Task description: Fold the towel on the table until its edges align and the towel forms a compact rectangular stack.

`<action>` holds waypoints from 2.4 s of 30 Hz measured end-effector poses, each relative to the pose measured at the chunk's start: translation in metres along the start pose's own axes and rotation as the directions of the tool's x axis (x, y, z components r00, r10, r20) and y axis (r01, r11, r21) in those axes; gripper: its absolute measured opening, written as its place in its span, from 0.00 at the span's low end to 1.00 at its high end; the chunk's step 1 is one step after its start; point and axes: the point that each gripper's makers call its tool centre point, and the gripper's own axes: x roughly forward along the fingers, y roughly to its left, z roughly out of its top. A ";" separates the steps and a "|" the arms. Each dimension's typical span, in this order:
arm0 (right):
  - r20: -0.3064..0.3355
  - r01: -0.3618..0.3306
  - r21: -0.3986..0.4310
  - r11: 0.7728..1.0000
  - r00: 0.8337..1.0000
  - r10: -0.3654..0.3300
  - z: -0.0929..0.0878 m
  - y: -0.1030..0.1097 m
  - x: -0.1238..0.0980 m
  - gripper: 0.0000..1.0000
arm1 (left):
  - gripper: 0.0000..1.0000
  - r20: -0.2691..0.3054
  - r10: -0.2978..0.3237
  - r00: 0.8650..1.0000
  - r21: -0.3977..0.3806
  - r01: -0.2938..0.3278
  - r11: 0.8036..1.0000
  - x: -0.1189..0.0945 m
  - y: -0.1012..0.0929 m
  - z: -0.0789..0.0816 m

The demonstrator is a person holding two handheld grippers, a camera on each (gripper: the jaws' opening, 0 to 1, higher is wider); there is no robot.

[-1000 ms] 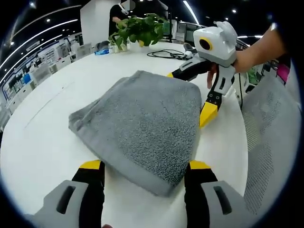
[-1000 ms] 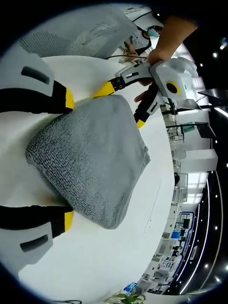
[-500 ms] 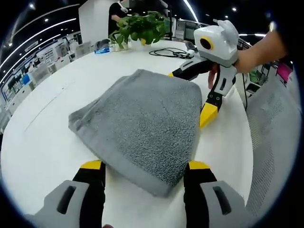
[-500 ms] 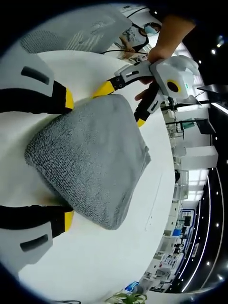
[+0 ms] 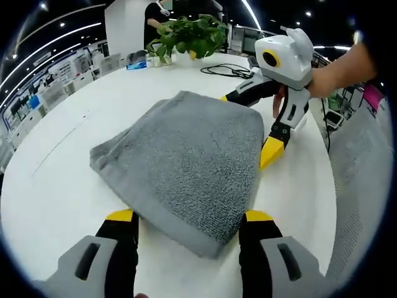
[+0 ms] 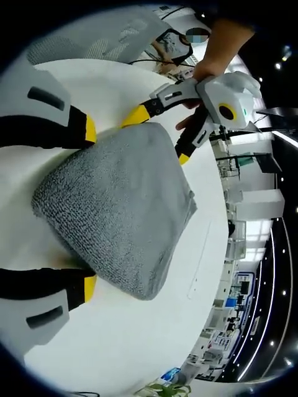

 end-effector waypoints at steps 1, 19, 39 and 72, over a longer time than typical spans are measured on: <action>-0.001 0.001 0.001 1.000 1.000 -0.001 0.001 -0.002 0.001 0.80 | 0.67 0.000 0.001 1.000 -0.001 -0.001 1.000 0.000 0.001 0.001; -0.001 0.027 -0.014 1.000 1.000 -0.027 0.015 -0.034 0.020 0.79 | 0.67 -0.008 0.010 1.000 -0.013 -0.010 1.000 0.013 0.030 0.010; -0.009 0.053 -0.026 0.998 0.999 -0.053 0.023 -0.037 0.024 0.79 | 0.71 -0.026 0.034 0.999 -0.003 -0.034 0.999 0.013 0.043 0.011; 0.082 0.110 0.013 0.994 0.990 -0.111 0.040 -0.016 -0.029 0.97 | 0.99 0.098 0.169 0.981 -0.122 -0.157 0.980 -0.041 0.029 0.027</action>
